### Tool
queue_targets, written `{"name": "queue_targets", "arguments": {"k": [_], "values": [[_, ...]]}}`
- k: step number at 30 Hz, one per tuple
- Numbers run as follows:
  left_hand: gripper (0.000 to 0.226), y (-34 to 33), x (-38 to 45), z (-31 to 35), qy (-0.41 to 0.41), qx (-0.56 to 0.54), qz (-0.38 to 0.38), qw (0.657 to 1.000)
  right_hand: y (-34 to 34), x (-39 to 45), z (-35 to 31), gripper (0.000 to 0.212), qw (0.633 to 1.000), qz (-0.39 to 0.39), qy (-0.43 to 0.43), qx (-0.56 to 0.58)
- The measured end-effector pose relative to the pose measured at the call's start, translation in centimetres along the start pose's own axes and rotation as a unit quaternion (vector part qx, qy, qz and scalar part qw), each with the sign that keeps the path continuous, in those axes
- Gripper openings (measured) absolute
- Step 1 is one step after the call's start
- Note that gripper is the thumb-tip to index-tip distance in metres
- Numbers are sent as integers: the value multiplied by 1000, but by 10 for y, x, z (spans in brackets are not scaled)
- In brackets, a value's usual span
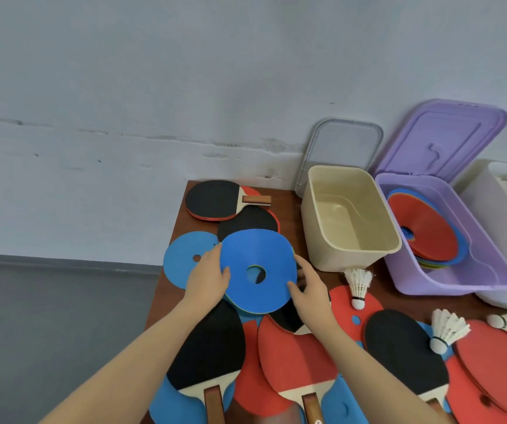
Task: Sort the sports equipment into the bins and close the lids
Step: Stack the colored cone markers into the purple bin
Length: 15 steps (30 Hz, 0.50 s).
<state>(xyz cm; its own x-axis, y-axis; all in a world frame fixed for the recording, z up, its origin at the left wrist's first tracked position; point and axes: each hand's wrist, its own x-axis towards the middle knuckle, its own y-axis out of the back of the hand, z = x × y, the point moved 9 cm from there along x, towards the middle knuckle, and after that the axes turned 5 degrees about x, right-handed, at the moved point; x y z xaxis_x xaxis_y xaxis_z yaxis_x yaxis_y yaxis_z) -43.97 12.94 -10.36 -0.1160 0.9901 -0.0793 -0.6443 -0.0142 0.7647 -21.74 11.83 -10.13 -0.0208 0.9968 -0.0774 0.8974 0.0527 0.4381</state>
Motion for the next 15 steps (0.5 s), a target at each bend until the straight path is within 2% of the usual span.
{"name": "queue_targets", "arguments": {"k": [4,9,15], "values": [[52,17,-5,16,-42,-13,64,997,17,-3,-21,56,998,29,58,11],[48,50,-7,71,-129,-14,168,977,57,-1,-54,56,989,68,130,31],[48,52,6,147,-169,-24,219,961,130,14,-76,49,970,105,201,85]]}}
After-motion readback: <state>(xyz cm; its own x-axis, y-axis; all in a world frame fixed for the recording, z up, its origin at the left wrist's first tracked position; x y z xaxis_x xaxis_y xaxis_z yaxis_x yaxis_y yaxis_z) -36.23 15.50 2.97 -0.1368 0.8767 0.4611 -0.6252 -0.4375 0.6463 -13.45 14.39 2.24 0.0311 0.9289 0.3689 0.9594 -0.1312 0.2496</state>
